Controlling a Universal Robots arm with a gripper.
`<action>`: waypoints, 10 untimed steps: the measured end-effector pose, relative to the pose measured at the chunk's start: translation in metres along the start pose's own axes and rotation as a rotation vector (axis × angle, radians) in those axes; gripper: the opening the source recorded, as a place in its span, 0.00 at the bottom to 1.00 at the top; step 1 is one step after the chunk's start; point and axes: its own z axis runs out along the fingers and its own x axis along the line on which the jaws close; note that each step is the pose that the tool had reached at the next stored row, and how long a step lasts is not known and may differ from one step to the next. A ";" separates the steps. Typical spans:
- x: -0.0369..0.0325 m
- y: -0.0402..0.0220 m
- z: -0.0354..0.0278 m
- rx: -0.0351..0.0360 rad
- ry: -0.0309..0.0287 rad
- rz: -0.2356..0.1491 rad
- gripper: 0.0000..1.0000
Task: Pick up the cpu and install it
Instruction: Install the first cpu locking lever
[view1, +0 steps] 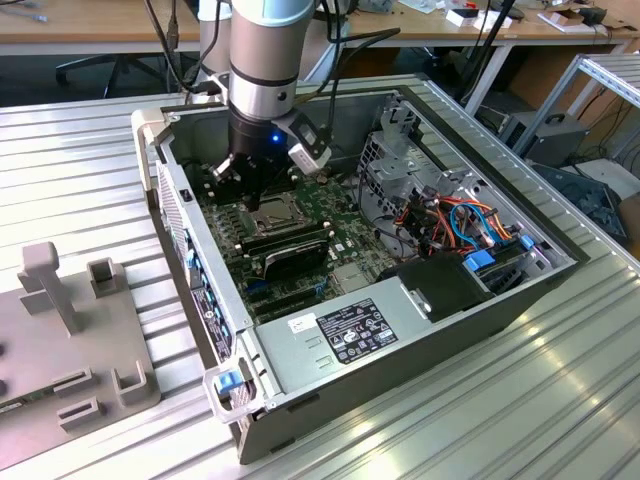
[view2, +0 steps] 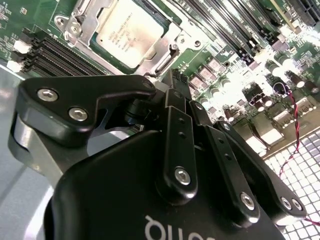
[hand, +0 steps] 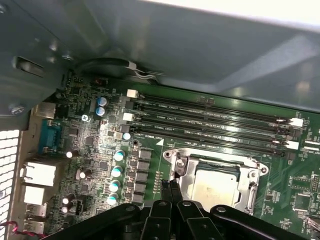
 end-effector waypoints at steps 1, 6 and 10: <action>0.0006 0.0001 0.0000 -0.0001 0.0000 0.000 0.11; 0.0012 0.0002 0.0000 0.0000 0.0000 0.000 0.11; 0.0013 0.0002 -0.0005 0.0000 0.0001 0.000 0.11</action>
